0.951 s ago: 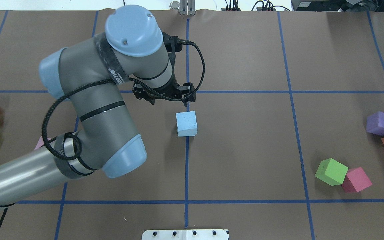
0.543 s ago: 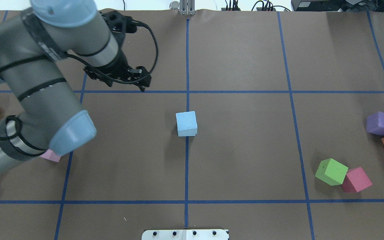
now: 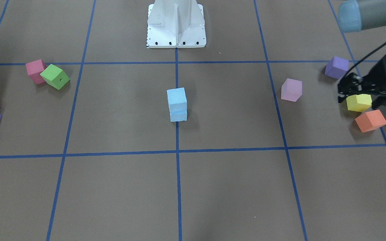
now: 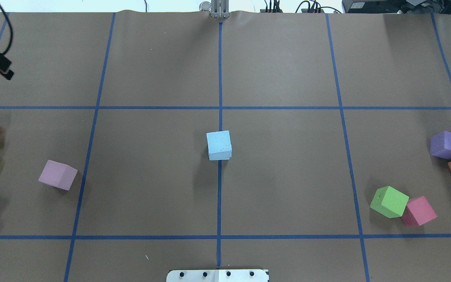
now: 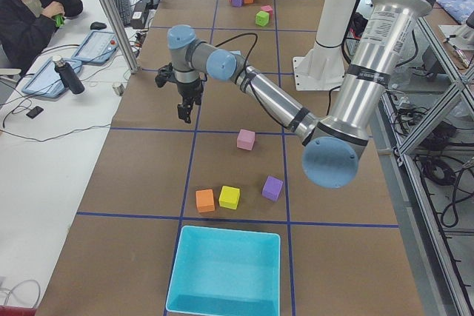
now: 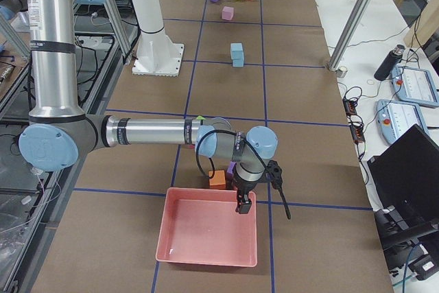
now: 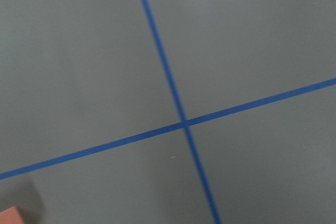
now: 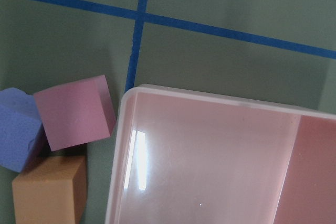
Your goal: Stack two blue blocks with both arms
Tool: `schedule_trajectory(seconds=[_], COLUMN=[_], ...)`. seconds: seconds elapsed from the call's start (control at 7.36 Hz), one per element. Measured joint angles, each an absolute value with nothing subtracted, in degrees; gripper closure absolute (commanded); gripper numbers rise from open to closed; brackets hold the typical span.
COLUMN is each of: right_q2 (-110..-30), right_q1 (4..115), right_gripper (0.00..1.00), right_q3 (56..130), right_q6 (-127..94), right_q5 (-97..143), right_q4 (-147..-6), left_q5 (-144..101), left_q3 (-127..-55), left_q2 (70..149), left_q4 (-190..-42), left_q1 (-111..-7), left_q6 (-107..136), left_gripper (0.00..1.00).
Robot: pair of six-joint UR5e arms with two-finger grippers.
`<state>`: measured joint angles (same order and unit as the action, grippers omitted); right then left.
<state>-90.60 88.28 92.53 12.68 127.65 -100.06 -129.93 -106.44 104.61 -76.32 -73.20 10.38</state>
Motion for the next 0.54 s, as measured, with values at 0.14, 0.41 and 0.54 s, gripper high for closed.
schedule_trajectory(seconds=[0.14, 0.41, 0.54], right_q2=[-90.92, -91.58, -91.59], right_q1=[89.71, 92.61, 93.14], right_gripper=[0.0, 0.0, 0.0], right_q3=[92.64, 93.01, 93.1], right_q6=[12.87, 13.38, 13.43], right_q5=[129.49, 131.24, 131.43], right_q4=[-99.89, -99.57, -99.52], left_q5=[-130.6, -130.86, -130.84], left_q3=[-105.44, -103.11, -100.93], left_q2=[98.7, 88.67, 86.05], left_q4=[-79.67, -90.17, -93.38], left_q1=[-77.08, -81.62, -83.58], left_q6=[8.12, 7.1, 7.15], left_gripper=[0.02, 0.02, 0.02])
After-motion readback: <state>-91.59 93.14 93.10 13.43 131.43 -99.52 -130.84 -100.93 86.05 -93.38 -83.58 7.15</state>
